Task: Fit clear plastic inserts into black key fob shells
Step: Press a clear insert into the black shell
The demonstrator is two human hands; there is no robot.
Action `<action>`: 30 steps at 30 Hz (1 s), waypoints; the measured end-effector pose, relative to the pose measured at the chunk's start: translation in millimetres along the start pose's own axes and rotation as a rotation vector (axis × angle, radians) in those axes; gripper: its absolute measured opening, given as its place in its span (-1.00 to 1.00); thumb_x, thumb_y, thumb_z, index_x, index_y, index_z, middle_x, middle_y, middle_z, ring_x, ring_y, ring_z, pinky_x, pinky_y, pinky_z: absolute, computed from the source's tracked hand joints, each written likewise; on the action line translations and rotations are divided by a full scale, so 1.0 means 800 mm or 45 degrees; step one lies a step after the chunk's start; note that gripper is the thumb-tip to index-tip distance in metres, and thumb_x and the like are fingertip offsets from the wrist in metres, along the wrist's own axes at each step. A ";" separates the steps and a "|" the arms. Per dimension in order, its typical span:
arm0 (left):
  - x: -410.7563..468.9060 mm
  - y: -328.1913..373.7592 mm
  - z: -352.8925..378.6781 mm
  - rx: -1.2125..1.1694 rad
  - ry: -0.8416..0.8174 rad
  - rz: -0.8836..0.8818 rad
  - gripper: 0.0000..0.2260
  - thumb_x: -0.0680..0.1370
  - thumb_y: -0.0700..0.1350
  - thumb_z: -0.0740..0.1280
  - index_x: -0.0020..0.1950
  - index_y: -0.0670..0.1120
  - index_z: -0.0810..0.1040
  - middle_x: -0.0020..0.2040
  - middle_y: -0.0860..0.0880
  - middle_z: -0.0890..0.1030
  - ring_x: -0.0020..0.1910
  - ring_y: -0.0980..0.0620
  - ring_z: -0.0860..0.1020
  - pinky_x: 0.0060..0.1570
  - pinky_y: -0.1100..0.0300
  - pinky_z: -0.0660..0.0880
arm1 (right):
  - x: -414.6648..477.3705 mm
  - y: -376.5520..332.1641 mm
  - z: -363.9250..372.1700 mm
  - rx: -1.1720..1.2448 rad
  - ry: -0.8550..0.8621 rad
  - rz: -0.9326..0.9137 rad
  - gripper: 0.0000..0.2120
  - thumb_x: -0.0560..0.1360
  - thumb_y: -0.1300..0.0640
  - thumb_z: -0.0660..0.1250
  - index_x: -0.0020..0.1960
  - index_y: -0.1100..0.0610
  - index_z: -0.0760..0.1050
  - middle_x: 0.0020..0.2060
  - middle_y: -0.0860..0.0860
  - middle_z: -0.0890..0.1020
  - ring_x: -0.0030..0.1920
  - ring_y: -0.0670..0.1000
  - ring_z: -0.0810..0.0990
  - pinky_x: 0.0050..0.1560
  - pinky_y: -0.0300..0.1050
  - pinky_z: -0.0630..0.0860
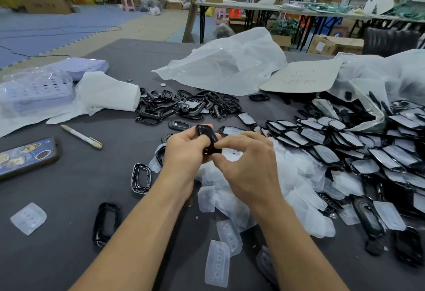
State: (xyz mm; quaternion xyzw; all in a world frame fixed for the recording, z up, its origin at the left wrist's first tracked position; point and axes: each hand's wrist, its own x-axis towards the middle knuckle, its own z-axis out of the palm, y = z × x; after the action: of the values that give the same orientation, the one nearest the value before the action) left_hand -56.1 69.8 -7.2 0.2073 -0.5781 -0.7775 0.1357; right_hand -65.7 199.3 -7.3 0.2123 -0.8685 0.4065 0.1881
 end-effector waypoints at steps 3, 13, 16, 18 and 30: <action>0.007 0.002 -0.005 -0.086 0.112 0.007 -0.73 0.58 -0.46 0.24 0.04 -0.17 0.64 -0.23 -0.15 0.74 -0.28 -0.04 0.72 -0.34 0.19 0.63 | 0.003 0.003 -0.005 0.011 0.032 0.122 -0.76 0.47 0.09 0.51 0.13 -0.08 0.71 -0.14 -0.45 0.40 0.27 -0.06 0.49 0.42 -0.01 0.37; 0.014 0.005 -0.016 -0.111 0.215 0.033 -0.73 0.58 -0.48 0.19 0.04 -0.16 0.55 -0.30 -0.14 0.72 -0.35 -0.05 0.70 -0.32 0.12 0.66 | 0.002 0.012 0.004 -0.294 -0.214 0.202 -0.93 0.46 0.09 0.47 -0.17 -0.07 0.67 -0.25 -0.20 0.54 0.19 -0.03 0.49 0.33 -0.17 0.23; 0.018 0.004 -0.017 -0.139 0.249 0.031 -0.72 0.57 -0.49 0.18 0.03 -0.17 0.56 -0.33 -0.11 0.71 -0.36 -0.06 0.69 -0.35 0.13 0.64 | 0.003 0.014 0.003 -0.217 -0.165 0.235 -0.95 0.45 0.05 0.50 -0.16 -0.09 0.67 -0.28 -0.33 0.37 0.18 -0.03 0.47 0.34 -0.11 0.32; 0.018 0.004 -0.019 -0.138 0.267 0.041 -0.71 0.56 -0.49 0.17 0.03 -0.16 0.56 -0.32 -0.11 0.72 -0.35 -0.06 0.70 -0.34 0.13 0.64 | 0.001 0.012 0.003 -0.278 -0.288 0.231 -0.82 0.43 -0.12 0.50 0.01 -0.13 0.66 -0.08 -0.36 0.48 0.31 -0.07 0.36 0.35 -0.13 0.15; 0.007 0.006 -0.013 0.023 -0.019 -0.013 -0.70 0.55 -0.45 0.22 0.12 -0.15 0.59 -0.22 -0.15 0.75 -0.28 -0.05 0.73 -0.34 0.15 0.65 | 0.007 0.010 -0.001 0.154 -0.094 0.451 -0.75 0.59 0.00 0.34 -0.14 0.12 0.67 -0.42 -0.07 0.62 -0.28 -0.03 0.57 -0.17 -0.02 0.52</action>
State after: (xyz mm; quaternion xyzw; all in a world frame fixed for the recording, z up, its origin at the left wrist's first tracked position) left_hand -56.3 56.9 -6.6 0.2057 -0.5851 -0.7744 0.1254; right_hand -74.7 203.2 -9.2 0.0818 -0.8726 0.4767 0.0685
